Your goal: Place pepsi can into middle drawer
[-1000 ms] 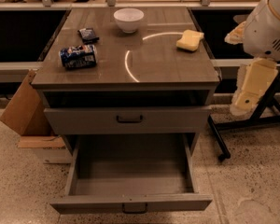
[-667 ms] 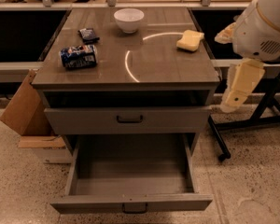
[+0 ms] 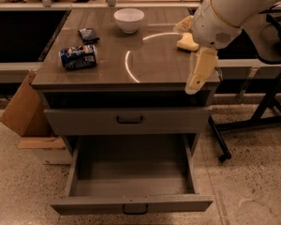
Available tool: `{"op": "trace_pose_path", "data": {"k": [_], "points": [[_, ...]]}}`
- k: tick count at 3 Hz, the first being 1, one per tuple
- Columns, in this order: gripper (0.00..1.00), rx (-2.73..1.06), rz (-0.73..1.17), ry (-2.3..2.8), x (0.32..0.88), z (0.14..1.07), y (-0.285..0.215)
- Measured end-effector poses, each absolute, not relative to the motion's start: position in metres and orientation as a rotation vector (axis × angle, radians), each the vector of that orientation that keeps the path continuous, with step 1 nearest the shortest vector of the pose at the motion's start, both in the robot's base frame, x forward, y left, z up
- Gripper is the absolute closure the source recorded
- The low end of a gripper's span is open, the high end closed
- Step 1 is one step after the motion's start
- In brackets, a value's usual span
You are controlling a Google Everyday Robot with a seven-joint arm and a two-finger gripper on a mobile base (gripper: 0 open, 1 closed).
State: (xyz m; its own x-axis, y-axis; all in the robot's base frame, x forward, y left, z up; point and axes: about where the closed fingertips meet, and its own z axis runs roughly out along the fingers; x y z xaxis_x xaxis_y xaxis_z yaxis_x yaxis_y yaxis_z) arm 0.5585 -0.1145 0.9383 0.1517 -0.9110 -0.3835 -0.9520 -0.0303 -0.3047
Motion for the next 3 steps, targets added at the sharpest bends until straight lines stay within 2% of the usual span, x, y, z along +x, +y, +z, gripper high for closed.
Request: {"op": "trace_pose_path", "data": {"k": [1,3], "points": [[0.0,-1.953,0.113,1.766,0.559,0.938,-0.113],[0.0,-2.013,0.234,1.626,0.607,0.932,-0.054]]}}
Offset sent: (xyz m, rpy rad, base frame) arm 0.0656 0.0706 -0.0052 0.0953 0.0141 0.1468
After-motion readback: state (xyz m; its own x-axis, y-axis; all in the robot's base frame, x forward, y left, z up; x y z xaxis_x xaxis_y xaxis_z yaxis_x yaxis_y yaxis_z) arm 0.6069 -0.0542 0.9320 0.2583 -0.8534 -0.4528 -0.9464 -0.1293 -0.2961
